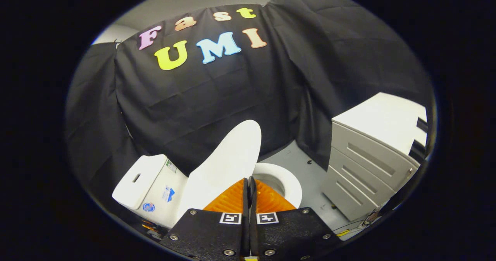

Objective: Open the toilet lid.

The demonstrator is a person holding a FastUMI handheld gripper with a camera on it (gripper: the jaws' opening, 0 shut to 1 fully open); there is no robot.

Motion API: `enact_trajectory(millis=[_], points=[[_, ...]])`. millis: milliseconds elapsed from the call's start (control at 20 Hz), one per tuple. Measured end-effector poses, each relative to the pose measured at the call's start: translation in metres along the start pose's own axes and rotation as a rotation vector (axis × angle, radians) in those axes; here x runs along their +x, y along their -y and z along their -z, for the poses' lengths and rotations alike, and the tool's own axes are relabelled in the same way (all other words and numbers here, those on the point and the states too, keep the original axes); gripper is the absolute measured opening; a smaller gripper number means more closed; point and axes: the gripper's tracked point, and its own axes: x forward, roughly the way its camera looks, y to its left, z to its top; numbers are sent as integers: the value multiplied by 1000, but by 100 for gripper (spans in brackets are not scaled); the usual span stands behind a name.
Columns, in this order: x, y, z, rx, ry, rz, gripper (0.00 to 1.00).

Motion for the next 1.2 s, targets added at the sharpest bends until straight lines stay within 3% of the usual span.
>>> enact_trajectory(millis=[650,1200], points=[[-23,-53,-40,-168,69,34,0],[-38,-96,-61,-221,114,21,0]])
